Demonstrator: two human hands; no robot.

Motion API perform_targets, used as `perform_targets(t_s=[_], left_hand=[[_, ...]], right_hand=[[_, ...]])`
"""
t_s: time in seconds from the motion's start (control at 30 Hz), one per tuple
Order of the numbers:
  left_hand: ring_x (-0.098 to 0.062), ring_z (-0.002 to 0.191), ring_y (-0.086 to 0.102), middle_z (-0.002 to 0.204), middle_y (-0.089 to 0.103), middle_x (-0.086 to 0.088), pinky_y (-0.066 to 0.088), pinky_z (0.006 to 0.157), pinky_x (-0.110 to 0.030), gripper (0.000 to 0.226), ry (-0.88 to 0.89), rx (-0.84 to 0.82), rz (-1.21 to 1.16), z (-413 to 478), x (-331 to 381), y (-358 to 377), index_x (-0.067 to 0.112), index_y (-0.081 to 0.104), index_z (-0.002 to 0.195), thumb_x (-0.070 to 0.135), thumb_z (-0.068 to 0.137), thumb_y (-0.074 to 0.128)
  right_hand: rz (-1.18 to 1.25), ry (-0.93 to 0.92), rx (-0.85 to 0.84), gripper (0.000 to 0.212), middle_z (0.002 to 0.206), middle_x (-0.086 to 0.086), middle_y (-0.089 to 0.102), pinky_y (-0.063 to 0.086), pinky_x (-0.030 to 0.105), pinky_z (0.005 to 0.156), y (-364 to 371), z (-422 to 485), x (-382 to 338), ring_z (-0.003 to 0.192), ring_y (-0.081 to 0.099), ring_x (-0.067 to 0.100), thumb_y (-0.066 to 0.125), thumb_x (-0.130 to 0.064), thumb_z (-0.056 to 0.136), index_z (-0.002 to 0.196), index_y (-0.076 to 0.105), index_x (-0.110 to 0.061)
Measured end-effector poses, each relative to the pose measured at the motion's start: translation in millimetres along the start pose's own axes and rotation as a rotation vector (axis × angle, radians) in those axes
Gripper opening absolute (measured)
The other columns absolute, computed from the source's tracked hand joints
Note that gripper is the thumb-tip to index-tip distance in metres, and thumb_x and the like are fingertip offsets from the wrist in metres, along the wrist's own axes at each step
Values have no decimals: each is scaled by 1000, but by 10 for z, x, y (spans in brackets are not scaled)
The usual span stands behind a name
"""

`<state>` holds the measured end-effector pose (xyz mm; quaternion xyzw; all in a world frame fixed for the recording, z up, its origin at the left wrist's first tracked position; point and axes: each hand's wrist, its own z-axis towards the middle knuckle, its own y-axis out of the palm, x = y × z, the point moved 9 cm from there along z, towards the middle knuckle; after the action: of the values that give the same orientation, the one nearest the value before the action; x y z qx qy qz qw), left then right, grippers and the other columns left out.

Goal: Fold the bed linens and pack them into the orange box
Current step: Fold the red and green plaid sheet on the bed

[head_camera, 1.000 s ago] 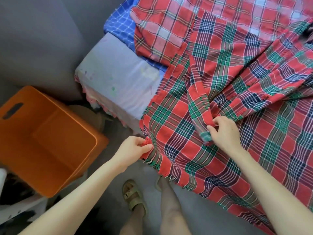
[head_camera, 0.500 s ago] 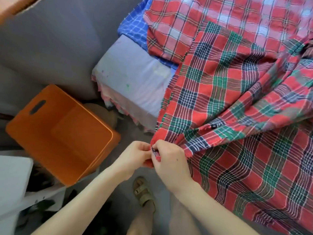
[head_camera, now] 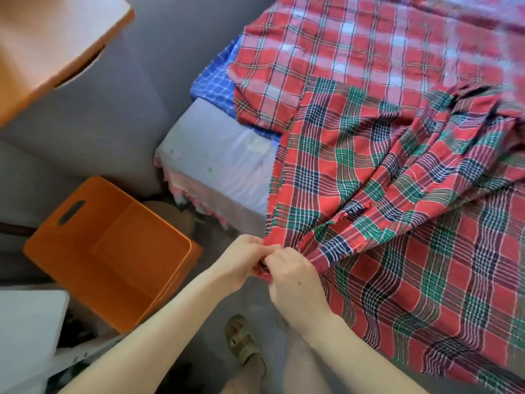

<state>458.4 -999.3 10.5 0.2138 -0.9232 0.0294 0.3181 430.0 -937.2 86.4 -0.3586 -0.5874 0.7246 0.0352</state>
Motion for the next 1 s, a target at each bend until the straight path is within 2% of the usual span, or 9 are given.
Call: perform_targets(t_s=[0.07,0.2,0.3,0.4,0.5,0.57,0.63,0.77,1.0], left_hand=[[-27,80,60,92,61,-23,54,62,-27,31,18,12,11,-50,129,31,-14,61,100,15,91,61],[-24,69,66,88,71,-21,54,60,-28,24,105,-13,168,-212,587,222,-6,68,91,17,86,67],[-14,51,62,60,68,-6,48,48,-17,20,164,-50,249,-374,907,440,11,67,65,12,85,68],[-9,41,59,50,63,-1,47,42,-16,26,214,-121,270,-596,1230,711,11,63,62,14,88,64],[-13,48,61,58,66,-6,56,56,-23,31,336,-152,382,-814,1585,936,8,62,70,27,94,56],[-18,61,63,65,66,-4,56,70,-34,22,542,-17,515,-845,1876,930,14,60,71,31,85,63],[-22,81,62,81,64,0,50,77,-37,20,812,213,789,-884,2170,948,20,60,81,34,70,69],[-28,110,48,119,54,-5,37,93,-39,66,1151,341,1096,-1012,2587,1607,20,53,126,40,67,76],[-21,109,54,113,61,0,41,88,-29,33,1096,128,928,-939,2953,2833,15,64,110,26,80,68]], right_hand=[[-28,27,60,24,87,-1,64,46,30,77,-204,-30,68,81,56,19,52,-20,73,91,66,-13],[-194,113,162,53,97,2,63,37,32,86,-565,4,336,89,60,25,79,-20,55,103,59,-11],[-153,96,321,31,79,4,69,38,29,71,-996,46,371,70,65,26,53,-14,63,90,68,-7],[-77,115,411,35,74,0,71,40,26,65,-1487,-3,435,67,63,20,42,-9,64,82,72,-11],[-46,203,486,31,80,-3,73,44,24,68,-2057,-164,631,72,66,17,71,7,61,85,74,-12],[39,206,561,15,80,-5,72,44,17,69,-2529,-303,675,74,63,7,68,-15,71,84,75,-13],[97,186,603,25,78,-10,71,44,10,68,-2956,-389,655,77,62,2,56,-29,73,83,75,-16],[119,204,631,15,74,-21,65,41,1,64,-3673,-543,792,71,61,-12,71,-6,76,84,74,-18],[85,209,749,26,67,-18,65,44,8,58,-4904,-839,1157,66,62,-3,71,-1,80,78,70,-26]])
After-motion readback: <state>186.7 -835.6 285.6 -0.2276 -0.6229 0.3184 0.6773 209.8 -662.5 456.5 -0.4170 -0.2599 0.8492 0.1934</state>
